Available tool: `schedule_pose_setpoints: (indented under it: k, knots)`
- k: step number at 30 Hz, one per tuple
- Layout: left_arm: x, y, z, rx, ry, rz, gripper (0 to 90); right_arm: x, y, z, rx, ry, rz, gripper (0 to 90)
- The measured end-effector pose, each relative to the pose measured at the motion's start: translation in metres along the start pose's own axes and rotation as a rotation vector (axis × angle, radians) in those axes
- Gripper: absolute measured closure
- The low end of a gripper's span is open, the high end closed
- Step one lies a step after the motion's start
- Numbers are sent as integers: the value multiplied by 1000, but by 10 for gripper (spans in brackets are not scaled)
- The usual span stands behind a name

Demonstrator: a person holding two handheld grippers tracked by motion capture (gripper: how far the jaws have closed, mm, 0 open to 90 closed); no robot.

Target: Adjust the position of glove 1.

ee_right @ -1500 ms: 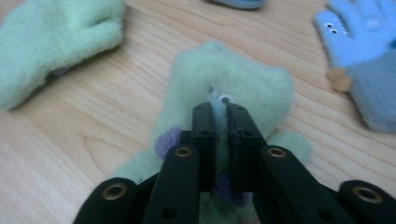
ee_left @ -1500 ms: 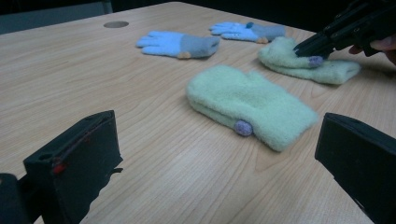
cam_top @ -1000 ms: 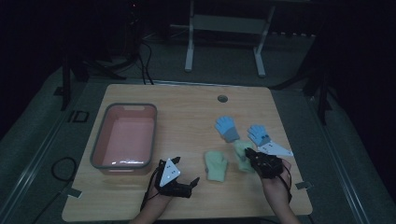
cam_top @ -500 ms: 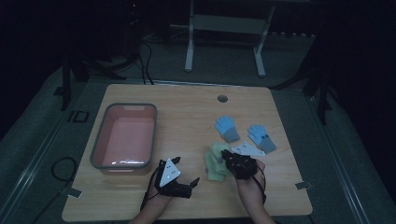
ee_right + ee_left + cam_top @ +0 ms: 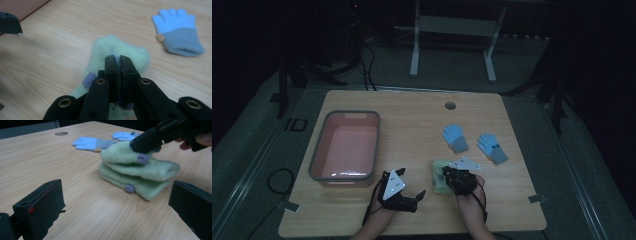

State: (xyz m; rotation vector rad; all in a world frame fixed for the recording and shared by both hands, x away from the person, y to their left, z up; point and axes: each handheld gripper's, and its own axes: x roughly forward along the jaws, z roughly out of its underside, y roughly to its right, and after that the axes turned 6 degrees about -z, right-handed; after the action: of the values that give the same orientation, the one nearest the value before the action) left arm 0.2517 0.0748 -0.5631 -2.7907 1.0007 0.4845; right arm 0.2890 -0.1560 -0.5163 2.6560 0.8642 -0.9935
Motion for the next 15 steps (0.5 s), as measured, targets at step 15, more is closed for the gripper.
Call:
schedule_pose_setpoints:
  k: [15]
  knots:
    - [0, 0, 0, 4, -2, 0, 3, 6, 6, 7, -25, -38, -47, 756]
